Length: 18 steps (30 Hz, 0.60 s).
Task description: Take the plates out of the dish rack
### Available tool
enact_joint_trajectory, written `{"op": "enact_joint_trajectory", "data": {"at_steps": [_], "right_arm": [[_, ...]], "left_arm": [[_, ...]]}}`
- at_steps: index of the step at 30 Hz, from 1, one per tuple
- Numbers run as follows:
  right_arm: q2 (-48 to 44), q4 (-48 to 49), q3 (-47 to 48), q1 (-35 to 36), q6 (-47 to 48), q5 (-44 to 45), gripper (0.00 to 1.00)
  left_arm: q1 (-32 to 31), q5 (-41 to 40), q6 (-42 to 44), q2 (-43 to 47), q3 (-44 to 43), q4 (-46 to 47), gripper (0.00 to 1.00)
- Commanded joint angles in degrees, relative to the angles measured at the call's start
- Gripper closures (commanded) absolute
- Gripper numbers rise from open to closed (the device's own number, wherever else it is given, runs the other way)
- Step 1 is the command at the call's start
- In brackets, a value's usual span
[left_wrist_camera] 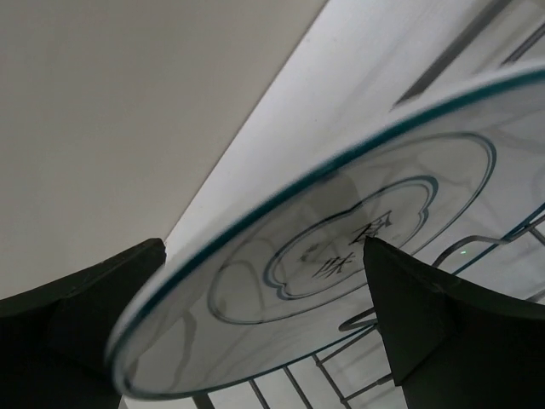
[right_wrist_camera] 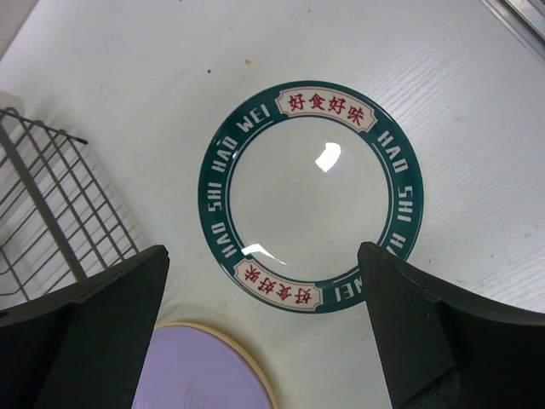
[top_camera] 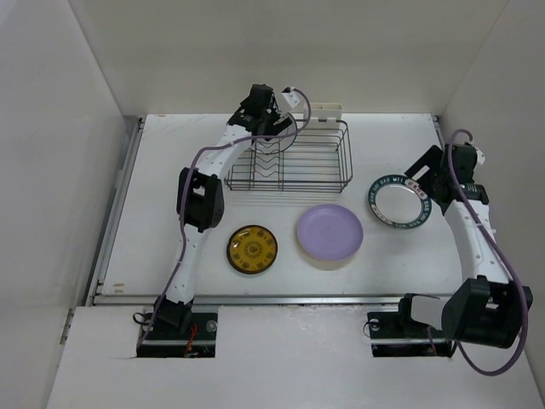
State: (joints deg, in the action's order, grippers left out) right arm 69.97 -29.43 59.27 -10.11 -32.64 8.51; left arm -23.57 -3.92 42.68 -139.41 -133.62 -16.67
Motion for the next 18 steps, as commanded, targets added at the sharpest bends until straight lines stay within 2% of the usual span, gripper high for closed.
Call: {"op": "enact_joint_trajectory", "data": {"at_steps": [1,3,5,8,9,10,13,18], "right_arm": [[-2.5,-0.3,3.3,0.2,1.6,-0.9,0.02],[-2.5,-0.3,4.1,0.2,1.6,-1.0,0.02],[-2.5,-0.3,5.9,0.7,1.6,-2.2,0.02],[-2.5,-0.3,6.5,0.7,1.6,-2.2,0.02],[-2.5,-0.3,6.5,0.7,1.6,-2.7,0.02],[-2.5,-0.3,6.5,1.2,1.6,-2.7,0.02],[-2.5,-0.3,6.0,1.2,1.6,-3.2,0.02],[-2.5,0.5,5.4,2.4,0.6,-5.7,0.02]], "left_arm": [[1.3,5.8,2.1,1.5,-4.0,-1.3,0.0],[1.3,7.0,2.7,2.2,-0.6,-1.4,0.02],[1.3,7.0,2.7,2.2,-0.6,-1.4,0.2],[1.3,4.7,2.0,1.7,-0.6,-2.0,0.62],[1.3,4.1,1.5,2.5,-0.6,-1.2,0.83],[1.3,2.9,1.4,3.0,0.5,-1.2,0.9],[1.3,0.5,2.6,5.6,3.9,2.5,1.0],[1.3,-3.0,5.6,8.6,5.2,3.0,1.0]]}}
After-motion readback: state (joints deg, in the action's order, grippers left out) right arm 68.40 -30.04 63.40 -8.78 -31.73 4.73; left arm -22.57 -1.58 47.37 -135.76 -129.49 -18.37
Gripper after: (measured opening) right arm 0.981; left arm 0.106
